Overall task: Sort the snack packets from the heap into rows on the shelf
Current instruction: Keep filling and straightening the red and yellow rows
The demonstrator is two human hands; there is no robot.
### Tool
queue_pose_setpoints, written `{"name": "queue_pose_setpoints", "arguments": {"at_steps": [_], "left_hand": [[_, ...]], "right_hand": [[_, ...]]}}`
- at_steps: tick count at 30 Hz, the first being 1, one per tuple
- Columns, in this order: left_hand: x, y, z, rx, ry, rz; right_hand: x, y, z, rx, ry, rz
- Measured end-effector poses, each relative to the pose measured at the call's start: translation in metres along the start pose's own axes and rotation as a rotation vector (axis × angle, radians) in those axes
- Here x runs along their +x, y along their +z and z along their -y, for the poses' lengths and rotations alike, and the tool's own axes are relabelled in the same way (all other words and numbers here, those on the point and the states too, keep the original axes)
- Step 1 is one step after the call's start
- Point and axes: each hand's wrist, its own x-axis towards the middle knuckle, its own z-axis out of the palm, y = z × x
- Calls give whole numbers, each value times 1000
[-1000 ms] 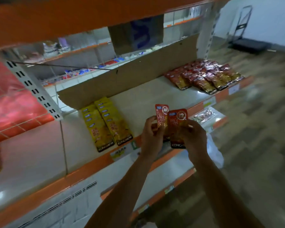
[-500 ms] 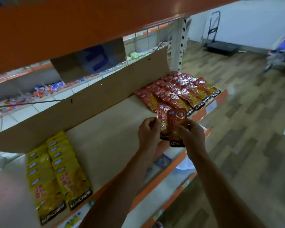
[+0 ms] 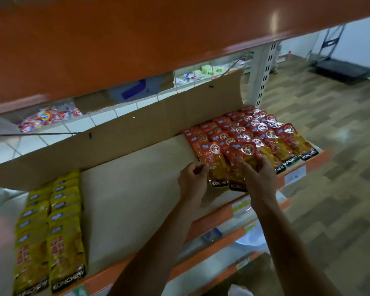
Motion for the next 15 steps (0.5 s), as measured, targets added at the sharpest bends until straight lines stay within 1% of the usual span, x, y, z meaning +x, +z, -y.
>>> {"name": "queue_pose_setpoints", "arguments": {"at_steps": [3,8,10,12,15], "left_hand": [[5,9,-1,37,-52,-85],[10,18,-6,94,-85,-199],[11,22,-9,125,-79,-236],[11,26,-13,138,-83,-280],[12,32,-18,185,-103,-326]], "right_hand": [[26,-7,7,-20,-49,52],[54,-11,6,-49,-124,139],[60,-13,3,-51,-122,213],[66,-14,1,-86,-123,257],[76,-14,-1,-161,-159,279]]}}
